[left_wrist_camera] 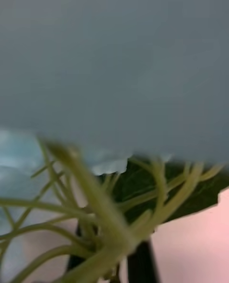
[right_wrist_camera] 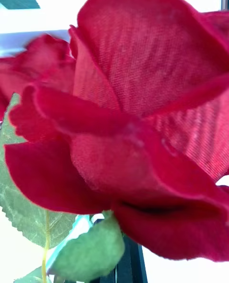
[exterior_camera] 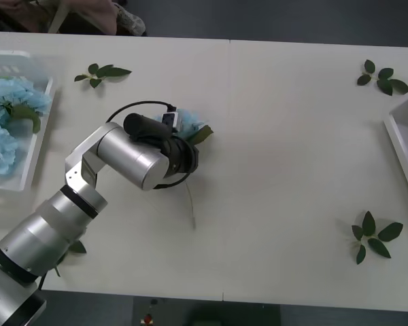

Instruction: Put the red flowers into the right box and the blue flowers into the left box

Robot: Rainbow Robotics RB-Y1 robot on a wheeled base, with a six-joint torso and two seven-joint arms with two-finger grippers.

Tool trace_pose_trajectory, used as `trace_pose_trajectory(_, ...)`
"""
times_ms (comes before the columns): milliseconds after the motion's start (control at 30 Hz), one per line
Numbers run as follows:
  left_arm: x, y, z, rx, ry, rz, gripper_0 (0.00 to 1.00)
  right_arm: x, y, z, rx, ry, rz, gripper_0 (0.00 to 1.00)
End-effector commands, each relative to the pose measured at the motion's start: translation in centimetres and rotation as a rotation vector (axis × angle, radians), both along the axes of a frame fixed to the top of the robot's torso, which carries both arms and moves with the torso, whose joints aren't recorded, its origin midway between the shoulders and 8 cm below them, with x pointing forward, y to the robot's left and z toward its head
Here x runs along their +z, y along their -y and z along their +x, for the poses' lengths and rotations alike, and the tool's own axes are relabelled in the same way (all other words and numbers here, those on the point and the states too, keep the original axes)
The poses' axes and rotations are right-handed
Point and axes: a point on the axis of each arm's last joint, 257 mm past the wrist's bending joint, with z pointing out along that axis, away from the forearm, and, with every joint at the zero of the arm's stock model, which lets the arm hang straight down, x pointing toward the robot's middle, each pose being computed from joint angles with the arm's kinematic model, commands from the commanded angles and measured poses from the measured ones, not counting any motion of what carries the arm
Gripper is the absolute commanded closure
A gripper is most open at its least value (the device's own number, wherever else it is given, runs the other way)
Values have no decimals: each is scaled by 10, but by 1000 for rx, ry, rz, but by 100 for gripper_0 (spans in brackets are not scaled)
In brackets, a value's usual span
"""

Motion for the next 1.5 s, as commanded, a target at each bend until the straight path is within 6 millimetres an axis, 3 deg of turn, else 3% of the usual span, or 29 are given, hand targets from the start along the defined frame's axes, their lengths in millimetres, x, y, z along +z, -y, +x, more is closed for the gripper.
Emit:
trace_pose_trajectory(33, 38, -17, 21, 13, 89, 2, 100, 9, 21, 11, -4, 31, -81, 100)
trace_pose_trajectory(167, 55, -30, 20, 9, 103, 27, 100, -7, 29, 16, -15, 37, -108, 100)
trace_pose_trajectory(300, 92, -56, 11, 13, 97, 50, 100, -12, 27, 19, -11, 38, -112, 93)
trace_pose_trajectory(333, 106, -67, 7, 16, 91, 59, 100, -13, 25, 20, -7, 37, -109, 82)
trace_pose_trajectory(400, 131, -95, -6, 31, 71, 93, 100, -14, 21, 22, 2, 38, -103, 27)
trace_pose_trajectory(467, 154, -123, -18, 39, 60, 150, 100, -14, 20, 23, 9, 40, -103, 4)
trace_pose_trajectory(500, 168, -144, -26, 36, 57, 198, 100, -13, 18, 24, 14, 43, -102, 0)
trace_pose_trajectory(633, 199, -209, -46, 2, 24, 347, 100, -7, 3, 29, 49, 45, -73, 0)
trace_pose_trajectory(667, 211, -240, -52, -8, 14, 410, 100, 0, -9, 32, 75, 58, -41, 0)
trace_pose_trajectory(767, 229, -295, -59, -10, 4, 518, 100, 9, -37, 38, 133, 79, 37, 0)
trace_pose_trajectory(867, 240, -357, -64, -8, -14, 622, 100, 24, -70, 45, 214, 106, 104, 0)
trace_pose_trajectory(1067, 251, -446, -60, 77, -29, 753, 100, 51, -124, 46, 428, 116, 118, 0)
trace_pose_trajectory(1300, 245, -512, -57, 191, -44, 795, 100, 82, -197, 36, 754, 122, 30, 0)
trace_pose_trajectory(1500, 232, -550, -61, 256, -74, 812, 98, 105, -262, 24, 999, 179, -27, 0)
